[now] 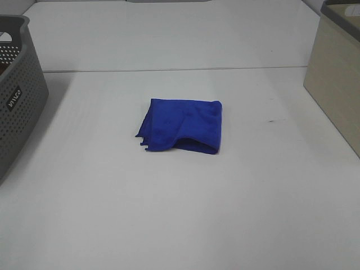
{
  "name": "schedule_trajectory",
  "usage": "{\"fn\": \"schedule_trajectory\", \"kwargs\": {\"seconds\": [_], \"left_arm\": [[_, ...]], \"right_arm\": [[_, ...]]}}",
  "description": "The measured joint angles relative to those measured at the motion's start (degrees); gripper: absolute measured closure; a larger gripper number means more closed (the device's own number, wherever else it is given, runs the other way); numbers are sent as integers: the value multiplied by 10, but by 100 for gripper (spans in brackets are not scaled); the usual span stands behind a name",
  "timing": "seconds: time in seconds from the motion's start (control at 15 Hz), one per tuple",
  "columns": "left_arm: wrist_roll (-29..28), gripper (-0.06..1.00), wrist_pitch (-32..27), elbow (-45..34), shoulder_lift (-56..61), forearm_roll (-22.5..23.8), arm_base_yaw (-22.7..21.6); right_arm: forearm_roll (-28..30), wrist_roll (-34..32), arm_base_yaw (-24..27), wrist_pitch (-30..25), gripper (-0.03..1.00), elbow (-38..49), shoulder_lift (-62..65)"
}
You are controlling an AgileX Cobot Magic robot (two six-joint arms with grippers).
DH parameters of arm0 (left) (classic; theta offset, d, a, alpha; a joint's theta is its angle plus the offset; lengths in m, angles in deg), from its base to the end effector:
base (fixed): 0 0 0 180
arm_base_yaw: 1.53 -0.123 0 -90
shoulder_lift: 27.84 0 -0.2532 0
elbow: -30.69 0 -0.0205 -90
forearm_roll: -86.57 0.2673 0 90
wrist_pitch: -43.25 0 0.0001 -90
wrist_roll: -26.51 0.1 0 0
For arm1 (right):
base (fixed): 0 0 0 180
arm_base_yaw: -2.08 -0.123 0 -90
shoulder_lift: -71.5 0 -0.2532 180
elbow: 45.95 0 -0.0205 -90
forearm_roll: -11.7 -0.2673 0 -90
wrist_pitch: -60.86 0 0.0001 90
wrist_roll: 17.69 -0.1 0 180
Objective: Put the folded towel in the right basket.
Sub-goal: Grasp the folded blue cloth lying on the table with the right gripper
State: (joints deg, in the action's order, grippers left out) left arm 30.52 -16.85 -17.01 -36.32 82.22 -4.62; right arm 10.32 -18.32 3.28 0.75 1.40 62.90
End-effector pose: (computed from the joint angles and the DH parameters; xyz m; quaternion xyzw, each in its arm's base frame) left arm 0.0500 -0.0039 0.2820 0.0081 0.8487 -0.0052 0.5288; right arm 0.0494 0.0011 0.2835 0.0131 0.8482 0.0094 0.5295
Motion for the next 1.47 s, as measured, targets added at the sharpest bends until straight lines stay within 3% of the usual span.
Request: {"fn": "schedule_trajectory", "kwargs": {"seconds": [1.47], "left_arm": [[0,-4,0,0,0,0,0]], "right_arm": [[0,0,0,0,3,0,0]]}}
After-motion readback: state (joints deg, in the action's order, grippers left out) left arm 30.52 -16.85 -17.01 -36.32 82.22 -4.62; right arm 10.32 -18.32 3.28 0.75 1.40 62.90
